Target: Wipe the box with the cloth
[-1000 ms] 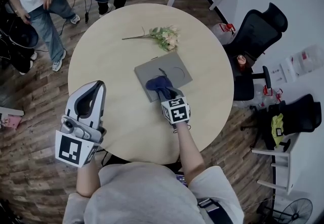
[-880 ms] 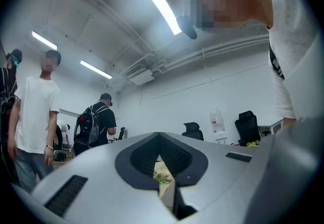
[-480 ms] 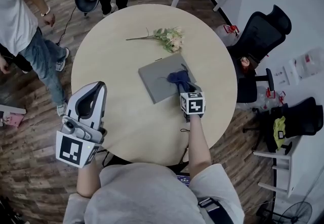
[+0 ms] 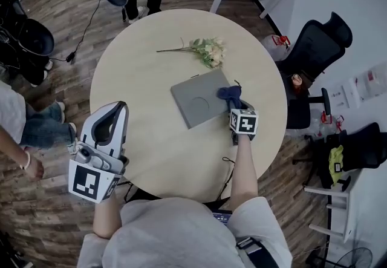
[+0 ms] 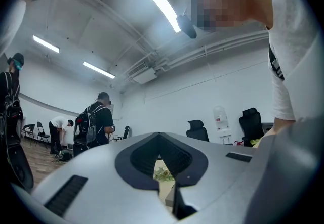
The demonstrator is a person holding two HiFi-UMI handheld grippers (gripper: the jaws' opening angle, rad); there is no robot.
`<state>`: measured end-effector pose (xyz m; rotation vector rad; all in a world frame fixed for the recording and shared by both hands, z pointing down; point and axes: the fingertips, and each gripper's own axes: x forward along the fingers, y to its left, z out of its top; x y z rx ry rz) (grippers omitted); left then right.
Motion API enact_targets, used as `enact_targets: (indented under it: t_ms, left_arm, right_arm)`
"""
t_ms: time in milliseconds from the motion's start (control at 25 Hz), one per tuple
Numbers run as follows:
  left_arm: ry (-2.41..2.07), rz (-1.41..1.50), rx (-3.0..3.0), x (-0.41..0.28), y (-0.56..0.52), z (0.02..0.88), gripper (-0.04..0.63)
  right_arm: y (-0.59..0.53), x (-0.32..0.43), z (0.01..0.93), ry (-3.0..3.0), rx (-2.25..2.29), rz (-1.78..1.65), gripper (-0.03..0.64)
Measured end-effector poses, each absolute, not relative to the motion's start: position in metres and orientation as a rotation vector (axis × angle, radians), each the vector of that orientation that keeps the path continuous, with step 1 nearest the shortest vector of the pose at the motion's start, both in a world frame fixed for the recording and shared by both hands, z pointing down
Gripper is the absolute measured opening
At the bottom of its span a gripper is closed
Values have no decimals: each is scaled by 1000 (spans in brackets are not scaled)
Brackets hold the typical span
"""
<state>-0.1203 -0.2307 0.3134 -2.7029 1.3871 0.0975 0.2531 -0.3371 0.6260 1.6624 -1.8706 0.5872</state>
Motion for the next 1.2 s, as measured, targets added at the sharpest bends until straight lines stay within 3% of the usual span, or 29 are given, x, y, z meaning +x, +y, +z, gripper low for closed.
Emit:
enact_targets:
  t_ms: [480, 1200]
  left_arm:
    - [1410, 120, -2680, -125, -220, 306, 3]
    - [1313, 181, -2684, -101, -185, 280, 3]
  right_arm:
    - [-323, 242, 613, -1891, 1696, 568, 91]
    - [-243, 161, 495, -2218, 1753, 288, 94]
